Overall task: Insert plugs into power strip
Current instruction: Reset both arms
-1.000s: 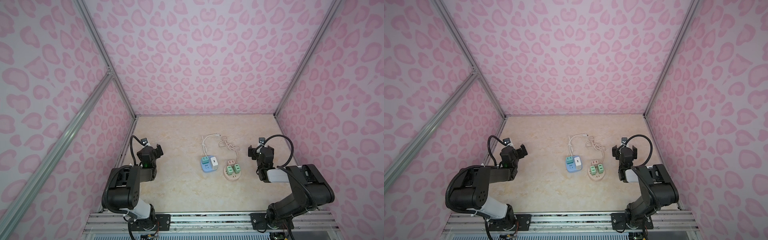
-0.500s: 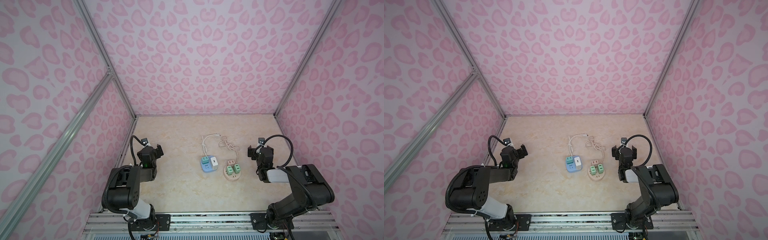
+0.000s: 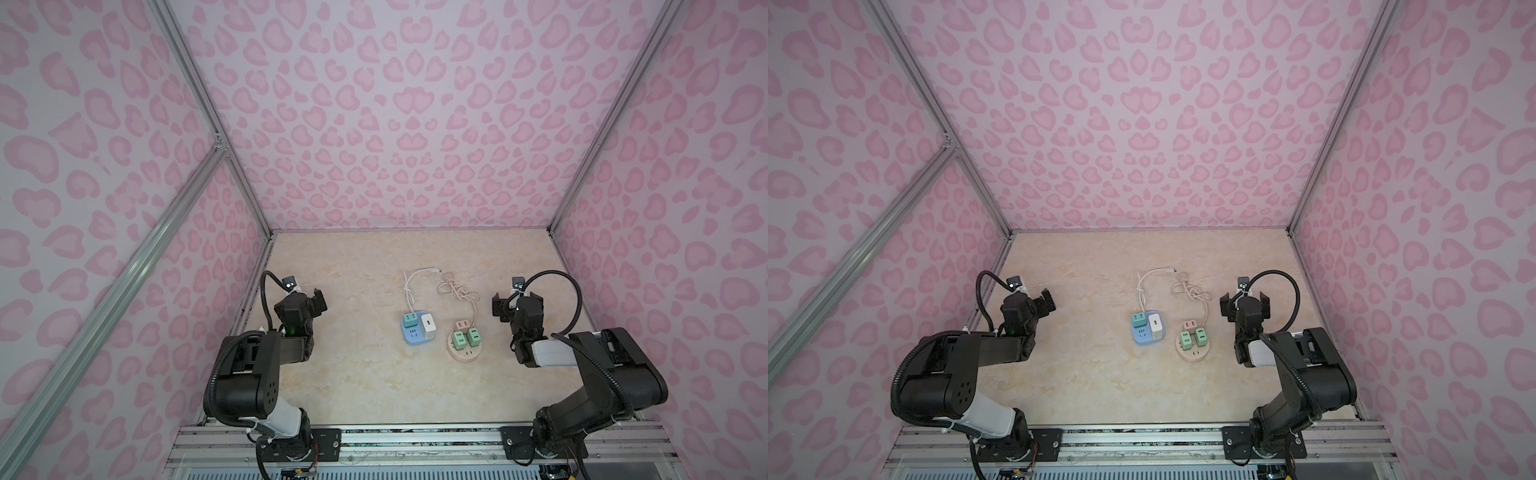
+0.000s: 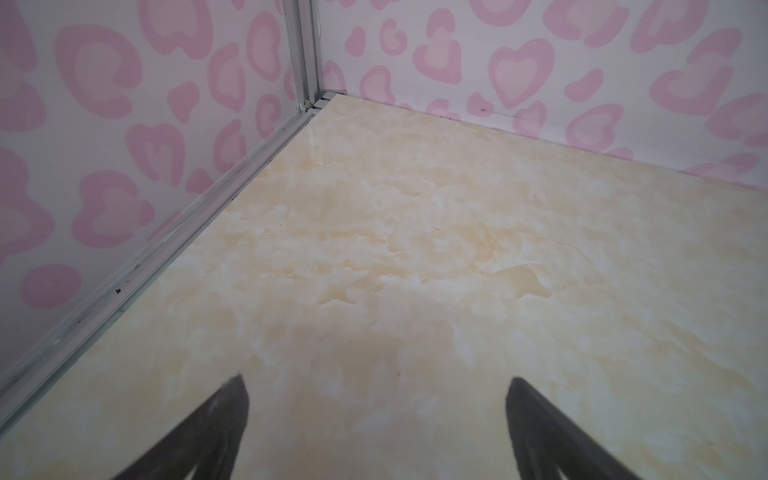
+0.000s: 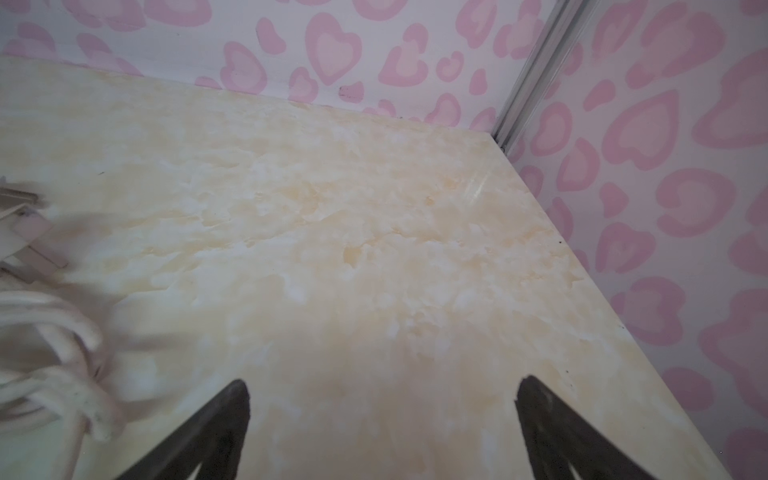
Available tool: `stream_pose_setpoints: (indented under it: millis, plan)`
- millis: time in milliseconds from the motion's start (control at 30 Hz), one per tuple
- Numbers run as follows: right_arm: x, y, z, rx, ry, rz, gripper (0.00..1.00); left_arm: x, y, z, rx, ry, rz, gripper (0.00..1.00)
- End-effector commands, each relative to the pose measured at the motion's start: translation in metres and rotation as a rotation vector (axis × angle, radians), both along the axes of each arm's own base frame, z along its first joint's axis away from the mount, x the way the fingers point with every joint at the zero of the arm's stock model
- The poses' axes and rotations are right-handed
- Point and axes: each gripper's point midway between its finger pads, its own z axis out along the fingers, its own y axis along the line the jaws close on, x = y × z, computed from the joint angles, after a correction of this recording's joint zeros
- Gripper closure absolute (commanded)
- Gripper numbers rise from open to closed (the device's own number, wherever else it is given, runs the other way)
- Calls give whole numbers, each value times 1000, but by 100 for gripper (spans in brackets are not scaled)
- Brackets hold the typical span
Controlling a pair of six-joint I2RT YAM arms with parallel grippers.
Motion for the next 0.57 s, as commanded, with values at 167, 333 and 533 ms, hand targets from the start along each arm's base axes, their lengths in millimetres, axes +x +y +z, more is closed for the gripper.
stream_pose_setpoints:
  millis: [167, 333, 533]
  plan:
    - [2, -2, 6, -9, -31, -8, 0, 2, 0, 6, -7, -24, 4, 2]
    - [2, -2, 7, -8, -33, -9, 0, 3, 0, 4, -5, -13, 1, 2]
    - [3, -2, 6, -2, -28, -3, 0, 5, -3, 4, -18, -7, -22, 2]
